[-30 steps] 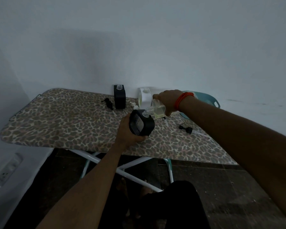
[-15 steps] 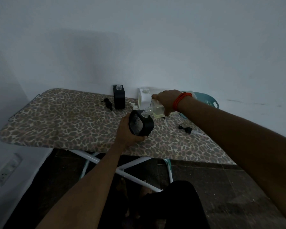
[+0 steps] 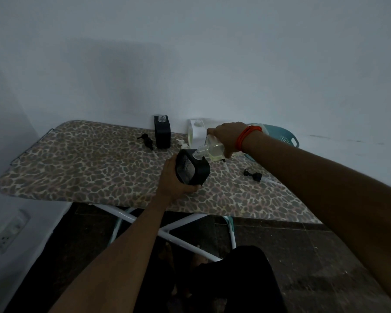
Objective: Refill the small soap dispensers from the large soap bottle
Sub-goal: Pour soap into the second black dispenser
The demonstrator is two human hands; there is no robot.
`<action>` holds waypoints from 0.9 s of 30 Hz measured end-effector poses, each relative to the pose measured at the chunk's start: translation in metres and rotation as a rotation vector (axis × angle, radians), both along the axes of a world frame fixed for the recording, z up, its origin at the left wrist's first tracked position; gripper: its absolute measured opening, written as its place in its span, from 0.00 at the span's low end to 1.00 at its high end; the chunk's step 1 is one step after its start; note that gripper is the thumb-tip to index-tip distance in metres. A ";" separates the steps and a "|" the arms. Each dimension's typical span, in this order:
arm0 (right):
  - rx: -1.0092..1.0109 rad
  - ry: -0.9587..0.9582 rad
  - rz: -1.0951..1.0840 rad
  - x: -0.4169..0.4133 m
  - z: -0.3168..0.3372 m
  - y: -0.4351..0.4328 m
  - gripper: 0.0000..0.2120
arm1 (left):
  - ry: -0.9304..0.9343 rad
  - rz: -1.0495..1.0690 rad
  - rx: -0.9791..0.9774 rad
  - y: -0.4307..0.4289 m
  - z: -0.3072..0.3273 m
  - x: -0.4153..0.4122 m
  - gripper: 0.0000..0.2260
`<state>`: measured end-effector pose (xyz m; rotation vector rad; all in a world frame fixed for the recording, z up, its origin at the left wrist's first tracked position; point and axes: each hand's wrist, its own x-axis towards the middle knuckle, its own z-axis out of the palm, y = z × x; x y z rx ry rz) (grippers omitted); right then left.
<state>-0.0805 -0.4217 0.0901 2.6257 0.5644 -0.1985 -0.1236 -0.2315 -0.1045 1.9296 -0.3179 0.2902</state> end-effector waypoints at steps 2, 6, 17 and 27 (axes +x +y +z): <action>-0.004 -0.002 0.001 -0.001 0.001 0.001 0.44 | 0.009 0.003 0.002 0.000 0.000 0.000 0.48; -0.018 -0.005 0.012 -0.001 0.001 0.002 0.43 | 0.028 0.012 0.007 0.000 0.000 0.000 0.51; -0.032 -0.008 0.016 -0.003 0.004 0.004 0.42 | 0.014 0.012 0.014 0.000 0.001 -0.001 0.49; -0.047 -0.011 0.016 -0.005 0.005 0.007 0.42 | 0.013 0.019 0.029 0.001 -0.001 0.002 0.50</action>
